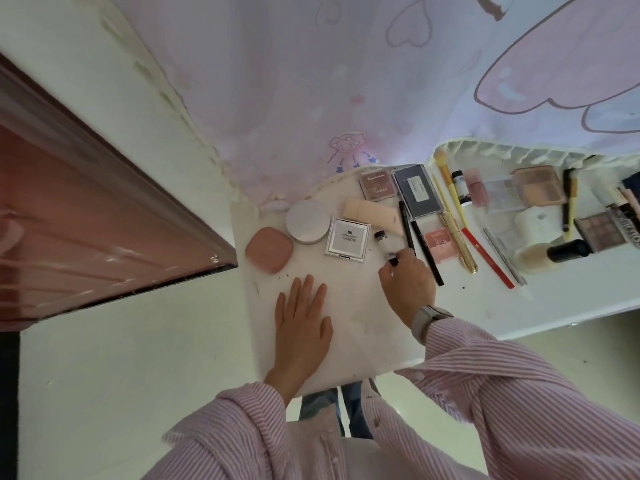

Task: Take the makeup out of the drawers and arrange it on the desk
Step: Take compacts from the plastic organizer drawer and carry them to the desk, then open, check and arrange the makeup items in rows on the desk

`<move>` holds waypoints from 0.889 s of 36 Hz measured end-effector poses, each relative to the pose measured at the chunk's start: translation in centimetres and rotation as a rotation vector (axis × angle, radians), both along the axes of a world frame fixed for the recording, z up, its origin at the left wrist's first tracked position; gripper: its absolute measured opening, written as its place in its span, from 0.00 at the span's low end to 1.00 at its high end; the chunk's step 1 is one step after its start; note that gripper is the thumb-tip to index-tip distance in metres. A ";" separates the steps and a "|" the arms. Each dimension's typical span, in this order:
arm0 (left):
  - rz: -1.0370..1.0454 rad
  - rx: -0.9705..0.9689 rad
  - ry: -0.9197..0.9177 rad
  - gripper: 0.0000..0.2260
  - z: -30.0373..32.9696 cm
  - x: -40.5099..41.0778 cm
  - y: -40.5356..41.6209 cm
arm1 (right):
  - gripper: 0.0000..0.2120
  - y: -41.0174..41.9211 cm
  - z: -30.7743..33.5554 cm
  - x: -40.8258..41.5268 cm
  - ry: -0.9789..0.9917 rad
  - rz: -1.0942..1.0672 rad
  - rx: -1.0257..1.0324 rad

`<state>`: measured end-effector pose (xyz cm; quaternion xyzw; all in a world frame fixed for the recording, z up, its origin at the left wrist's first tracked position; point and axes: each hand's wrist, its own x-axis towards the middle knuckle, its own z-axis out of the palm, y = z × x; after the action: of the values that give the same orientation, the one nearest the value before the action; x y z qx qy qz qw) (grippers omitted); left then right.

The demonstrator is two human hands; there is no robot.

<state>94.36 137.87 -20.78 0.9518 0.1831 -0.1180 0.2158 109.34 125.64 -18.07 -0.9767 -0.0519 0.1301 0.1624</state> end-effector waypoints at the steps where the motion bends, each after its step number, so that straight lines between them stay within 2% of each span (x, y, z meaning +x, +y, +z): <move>1: 0.012 -0.021 0.005 0.26 0.3 0.1 -0.1 | 0.10 -0.2 0.3 -0.1 0.017 -0.056 0.064; 6: 0.120 -0.151 -0.035 0.25 1.3 0.6 -0.3 | 0.08 -1.8 2.8 -1.0 0.080 -0.180 0.418; 8: 0.212 -0.293 -0.087 0.21 2.3 0.9 -0.4 | 0.06 -2.4 4.1 -1.6 0.113 -0.210 0.529; 11: 0.311 -0.581 -0.172 0.23 4.8 1.4 -0.7 | 0.01 -2.8 6.0 -2.6 0.252 -0.206 0.679; 13: 0.290 -0.690 -0.185 0.24 6.7 1.7 -1.2 | 0.04 -2.7 7.4 -3.3 0.375 -0.173 0.777; 16: 0.239 -0.717 -0.258 0.14 9.2 2.1 -1.7 | 0.05 -2.3 9.4 -4.2 0.511 -0.115 0.897; 19: 0.161 -0.637 -0.336 0.07 11.2 2.1 -1.5 | 0.06 -1.8 11.2 -4.4 0.566 -0.121 1.016; 21: 0.104 -0.528 -0.384 0.04 12.3 1.9 -1.2 | 0.08 -1.5 12.1 -4.1 0.548 -0.115 1.038; 23: 0.039 -0.386 -0.405 0.13 13.0 2.0 -0.8 | 0.11 -1.0 12.8 -3.8 0.515 -0.052 1.001; 25: 0.069 -0.356 -0.418 0.16 14.2 2.1 -0.5 | 0.13 -0.3 13.6 -3.6 0.490 0.049 0.959; 28: 0.187 -0.449 -0.444 0.15 16.1 2.4 -0.4 | 0.12 0.5 14.7 -3.3 0.415 0.155 0.958; 32: 0.515 -0.808 -0.412 0.22 18.0 2.6 -0.4 | 0.09 1.0 16.0 -3.9 0.234 0.392 0.891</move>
<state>97.00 137.48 -2.76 0.7200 0.3050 0.0677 0.6197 105.45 126.65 -2.08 -0.7632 -0.2664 0.2322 0.5410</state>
